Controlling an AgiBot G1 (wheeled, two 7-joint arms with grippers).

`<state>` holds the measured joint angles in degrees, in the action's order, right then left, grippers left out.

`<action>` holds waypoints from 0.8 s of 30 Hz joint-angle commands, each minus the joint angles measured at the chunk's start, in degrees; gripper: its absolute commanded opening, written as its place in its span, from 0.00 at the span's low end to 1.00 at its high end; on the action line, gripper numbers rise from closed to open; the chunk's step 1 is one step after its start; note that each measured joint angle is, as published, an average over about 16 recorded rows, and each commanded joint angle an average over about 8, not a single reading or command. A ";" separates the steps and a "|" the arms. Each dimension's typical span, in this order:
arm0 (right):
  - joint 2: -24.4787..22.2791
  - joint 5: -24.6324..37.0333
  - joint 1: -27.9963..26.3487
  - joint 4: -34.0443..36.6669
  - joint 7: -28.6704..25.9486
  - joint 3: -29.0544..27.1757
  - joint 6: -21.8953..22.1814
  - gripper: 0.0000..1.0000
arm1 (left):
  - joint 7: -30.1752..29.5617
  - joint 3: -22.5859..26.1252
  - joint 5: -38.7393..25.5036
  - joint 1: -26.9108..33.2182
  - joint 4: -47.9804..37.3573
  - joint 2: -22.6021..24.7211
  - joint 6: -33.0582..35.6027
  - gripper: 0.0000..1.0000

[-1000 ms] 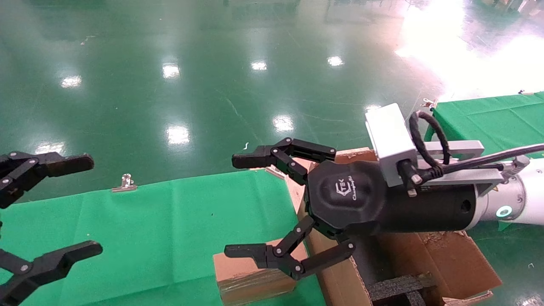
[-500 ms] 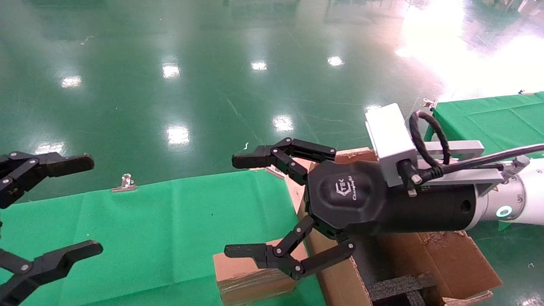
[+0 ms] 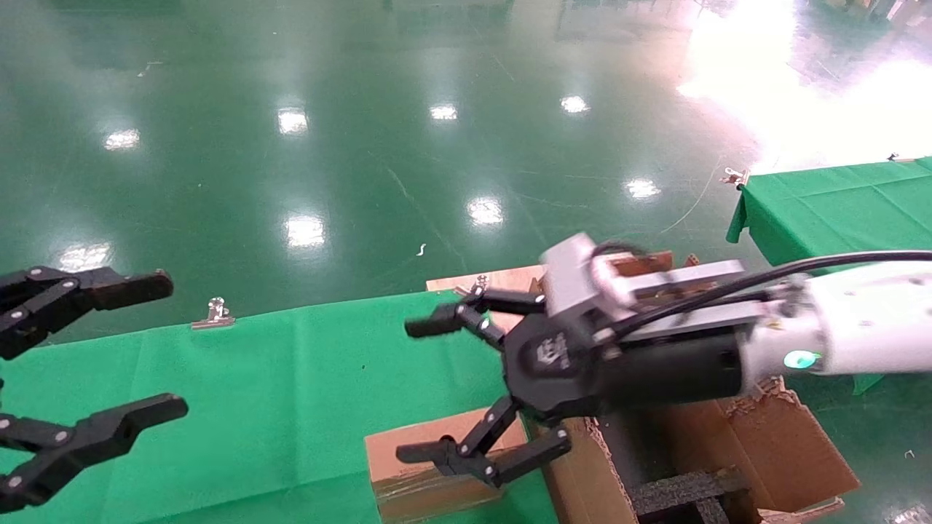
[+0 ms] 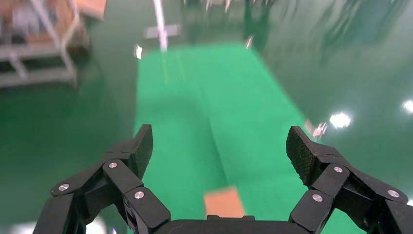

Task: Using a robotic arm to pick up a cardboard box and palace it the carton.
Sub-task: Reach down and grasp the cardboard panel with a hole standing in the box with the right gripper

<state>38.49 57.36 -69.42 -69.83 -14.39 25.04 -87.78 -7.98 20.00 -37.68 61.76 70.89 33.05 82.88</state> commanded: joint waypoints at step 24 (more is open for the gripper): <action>13.48 30.15 -19.09 8.08 2.08 22.63 -2.29 1.00 | 0.00 0.00 0.00 0.00 0.00 0.00 0.00 0.00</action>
<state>51.88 86.87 -88.08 -61.75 -12.26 47.25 -89.93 -7.98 20.00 -37.67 61.76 70.89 33.05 82.88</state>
